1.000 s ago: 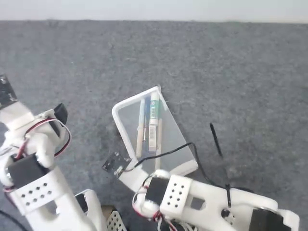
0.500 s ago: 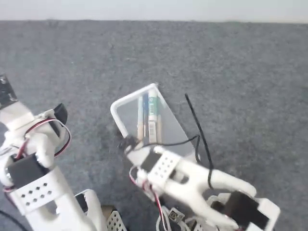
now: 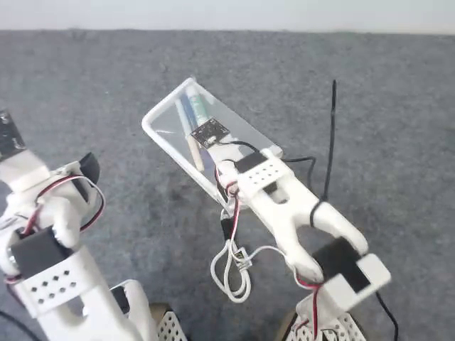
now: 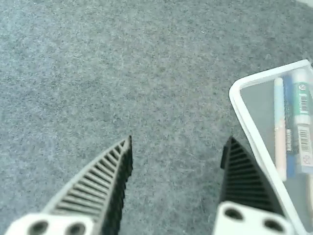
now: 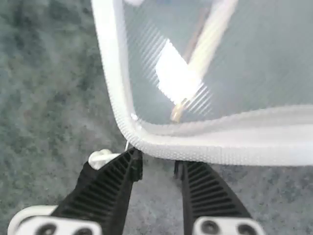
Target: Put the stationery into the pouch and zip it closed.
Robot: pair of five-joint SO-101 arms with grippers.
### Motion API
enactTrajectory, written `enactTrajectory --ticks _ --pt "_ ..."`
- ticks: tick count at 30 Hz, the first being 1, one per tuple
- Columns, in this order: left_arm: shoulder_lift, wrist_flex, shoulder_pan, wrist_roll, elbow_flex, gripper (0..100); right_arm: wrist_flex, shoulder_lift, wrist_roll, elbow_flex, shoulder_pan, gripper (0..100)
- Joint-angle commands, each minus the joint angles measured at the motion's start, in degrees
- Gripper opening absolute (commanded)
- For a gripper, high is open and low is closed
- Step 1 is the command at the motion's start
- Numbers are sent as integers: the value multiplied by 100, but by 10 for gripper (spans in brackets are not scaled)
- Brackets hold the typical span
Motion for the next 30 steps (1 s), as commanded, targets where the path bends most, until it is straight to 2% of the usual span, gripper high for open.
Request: enactTrajectory --ticks 1,5,10,14,18,24,30 --pt "-18 -132 -18 70 -22 276 505 -101 70 -580 31 112" --pt "-18 -141 -18 70 -22 276 1042 -655 -264 -563 -48 102" --pt "-26 -149 -18 70 13 276 1112 -1675 -897 -70 -277 24" --pt "-35 -167 -18 62 57 276 1068 -2062 -1424 510 -857 84" --pt "-26 -167 -18 53 57 276 1051 -2070 -1978 668 -1270 148" --pt "-26 -158 -18 44 66 276 444 -1921 -2374 695 -1376 104" --pt "-26 -149 -18 44 66 276 180 -945 -2391 659 -1349 102"
